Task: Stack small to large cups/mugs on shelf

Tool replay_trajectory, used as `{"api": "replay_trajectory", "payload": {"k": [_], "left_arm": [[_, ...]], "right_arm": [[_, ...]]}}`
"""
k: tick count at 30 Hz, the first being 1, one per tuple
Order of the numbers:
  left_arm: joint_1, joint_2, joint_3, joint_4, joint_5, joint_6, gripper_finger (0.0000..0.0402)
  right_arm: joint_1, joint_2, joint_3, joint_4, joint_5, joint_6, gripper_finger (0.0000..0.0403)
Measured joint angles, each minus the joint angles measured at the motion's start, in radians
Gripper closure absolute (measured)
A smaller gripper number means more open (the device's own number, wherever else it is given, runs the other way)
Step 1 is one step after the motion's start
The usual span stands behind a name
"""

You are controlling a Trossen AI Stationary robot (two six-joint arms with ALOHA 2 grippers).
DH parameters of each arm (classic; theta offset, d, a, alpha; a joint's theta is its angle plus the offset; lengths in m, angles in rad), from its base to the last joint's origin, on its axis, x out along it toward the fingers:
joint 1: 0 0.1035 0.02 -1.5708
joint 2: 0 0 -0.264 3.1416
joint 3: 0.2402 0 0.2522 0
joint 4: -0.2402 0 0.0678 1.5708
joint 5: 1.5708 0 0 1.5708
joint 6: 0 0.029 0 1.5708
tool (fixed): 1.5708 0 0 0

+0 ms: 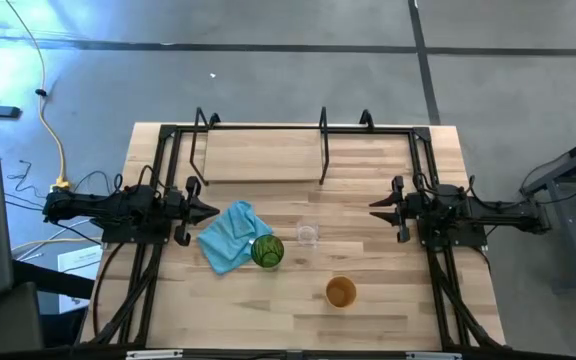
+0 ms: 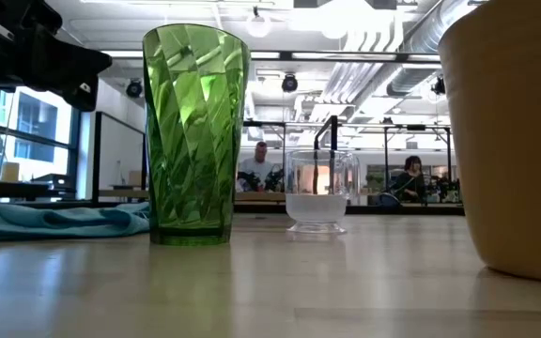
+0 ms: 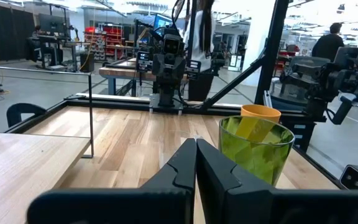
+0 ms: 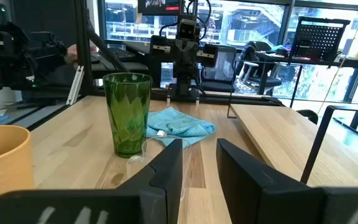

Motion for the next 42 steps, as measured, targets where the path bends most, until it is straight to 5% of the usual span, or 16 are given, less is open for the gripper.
{"api": "replay_trajectory", "payload": {"k": [34, 42], "left_arm": [[0.0, 0.0, 0.0, 0.037, -0.008, 0.0, 0.0401], [0.0, 0.0, 0.0, 0.062, 0.06, -0.089, 0.0401]], "right_arm": [[0.0, 0.0, 0.0, 0.0, 0.0, 0.0, 0.0311], [0.0, 0.0, 0.0, 0.0, 0.0, 0.0, 0.0311]]}}
